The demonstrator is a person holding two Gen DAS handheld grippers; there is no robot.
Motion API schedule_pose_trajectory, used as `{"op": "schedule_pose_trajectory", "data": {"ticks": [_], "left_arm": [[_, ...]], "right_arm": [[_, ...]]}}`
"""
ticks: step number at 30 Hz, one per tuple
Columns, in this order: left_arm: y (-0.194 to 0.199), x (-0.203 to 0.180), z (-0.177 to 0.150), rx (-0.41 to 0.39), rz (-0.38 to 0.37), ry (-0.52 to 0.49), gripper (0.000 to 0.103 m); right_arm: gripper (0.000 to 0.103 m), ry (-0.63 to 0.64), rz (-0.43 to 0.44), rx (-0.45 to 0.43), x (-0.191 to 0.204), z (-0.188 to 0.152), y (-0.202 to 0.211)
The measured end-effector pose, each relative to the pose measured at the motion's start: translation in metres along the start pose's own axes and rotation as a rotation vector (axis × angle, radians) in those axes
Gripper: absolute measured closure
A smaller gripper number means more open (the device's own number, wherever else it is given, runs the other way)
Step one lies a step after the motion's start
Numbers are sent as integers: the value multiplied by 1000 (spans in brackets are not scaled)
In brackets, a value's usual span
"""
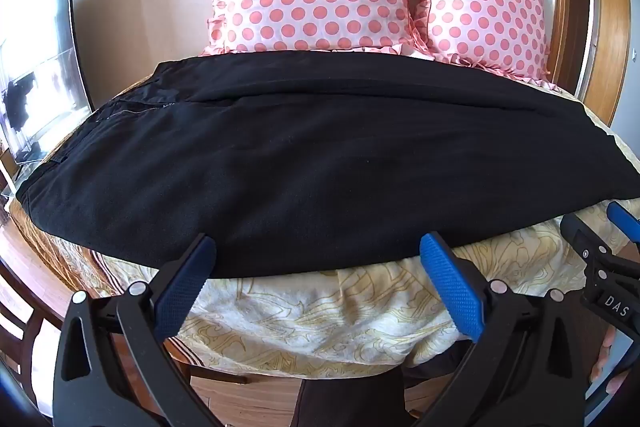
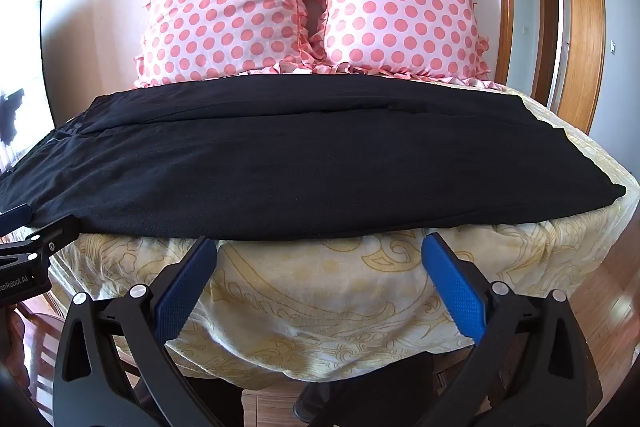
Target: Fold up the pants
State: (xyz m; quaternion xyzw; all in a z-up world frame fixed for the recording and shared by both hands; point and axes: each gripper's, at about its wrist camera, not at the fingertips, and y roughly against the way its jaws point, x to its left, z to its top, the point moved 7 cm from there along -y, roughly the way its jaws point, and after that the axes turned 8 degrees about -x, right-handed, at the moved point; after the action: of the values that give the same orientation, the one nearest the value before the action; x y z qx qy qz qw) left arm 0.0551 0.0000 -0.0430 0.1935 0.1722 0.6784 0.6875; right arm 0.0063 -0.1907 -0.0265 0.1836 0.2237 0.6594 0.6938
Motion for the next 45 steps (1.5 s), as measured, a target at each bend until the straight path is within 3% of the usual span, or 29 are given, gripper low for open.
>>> {"op": "schedule_pose_trajectory", "data": {"ticks": [45], "left_arm": [[0, 0, 0, -3, 0, 0, 2]], "right_arm": [[1, 0, 0, 1, 1, 1, 0]]}}
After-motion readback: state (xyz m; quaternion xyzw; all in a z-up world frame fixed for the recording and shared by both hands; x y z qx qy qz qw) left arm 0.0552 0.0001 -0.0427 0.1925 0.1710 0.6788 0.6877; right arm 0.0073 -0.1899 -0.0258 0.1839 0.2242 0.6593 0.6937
